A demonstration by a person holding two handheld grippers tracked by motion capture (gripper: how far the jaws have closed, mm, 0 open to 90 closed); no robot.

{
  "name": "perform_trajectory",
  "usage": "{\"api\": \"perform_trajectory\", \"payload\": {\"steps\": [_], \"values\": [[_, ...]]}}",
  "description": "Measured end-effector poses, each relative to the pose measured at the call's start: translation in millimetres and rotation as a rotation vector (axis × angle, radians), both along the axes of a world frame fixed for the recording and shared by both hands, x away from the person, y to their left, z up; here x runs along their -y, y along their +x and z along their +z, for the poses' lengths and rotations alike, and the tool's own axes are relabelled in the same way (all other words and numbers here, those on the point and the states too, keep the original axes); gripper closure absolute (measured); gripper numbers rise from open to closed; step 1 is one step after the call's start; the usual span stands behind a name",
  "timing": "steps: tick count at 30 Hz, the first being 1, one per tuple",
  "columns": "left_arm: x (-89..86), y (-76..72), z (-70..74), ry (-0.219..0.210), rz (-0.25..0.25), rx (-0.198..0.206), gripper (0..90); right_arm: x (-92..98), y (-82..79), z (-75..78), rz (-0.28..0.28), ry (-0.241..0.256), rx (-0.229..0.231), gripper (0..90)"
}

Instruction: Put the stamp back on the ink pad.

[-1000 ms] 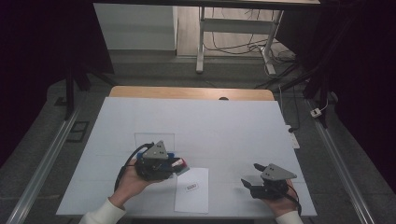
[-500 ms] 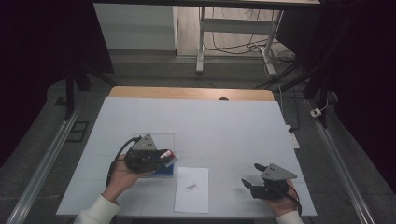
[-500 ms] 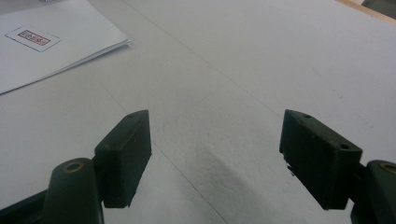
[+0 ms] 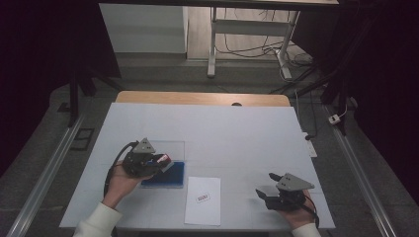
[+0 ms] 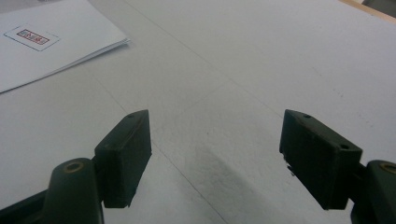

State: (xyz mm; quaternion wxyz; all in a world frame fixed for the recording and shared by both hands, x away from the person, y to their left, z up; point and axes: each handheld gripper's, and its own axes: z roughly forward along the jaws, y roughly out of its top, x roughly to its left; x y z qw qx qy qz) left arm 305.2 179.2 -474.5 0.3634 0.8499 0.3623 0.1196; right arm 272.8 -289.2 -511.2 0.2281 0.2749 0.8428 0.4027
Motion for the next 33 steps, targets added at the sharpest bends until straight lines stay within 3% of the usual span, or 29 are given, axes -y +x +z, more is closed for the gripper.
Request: {"api": "perform_trajectory", "payload": {"steps": [9, 22, 28, 33], "values": [[-3.8, 3.6, -17.5, 0.049, -0.013, -0.074, 70.3, 0.4, -0.2, 0.2, 0.0, 0.003, 0.001, 24.7], [0.7, 3.9, -23.2, 0.077, -0.032, -0.072, 69.2, 0.6, -0.2, 0.0, -0.001, 0.003, 0.0, 24.7], [-1.7, -2.7, -14.4, 0.022, 0.004, -0.01, 45.3, 0.8, 0.3, -0.6, -0.001, 0.002, -0.002, 24.7], [-9.7, -22.4, -9.4, -0.011, 0.038, 0.043, 32.2, 2.3, 0.3, -0.8, -0.006, 0.007, -0.002, 24.7]]}}
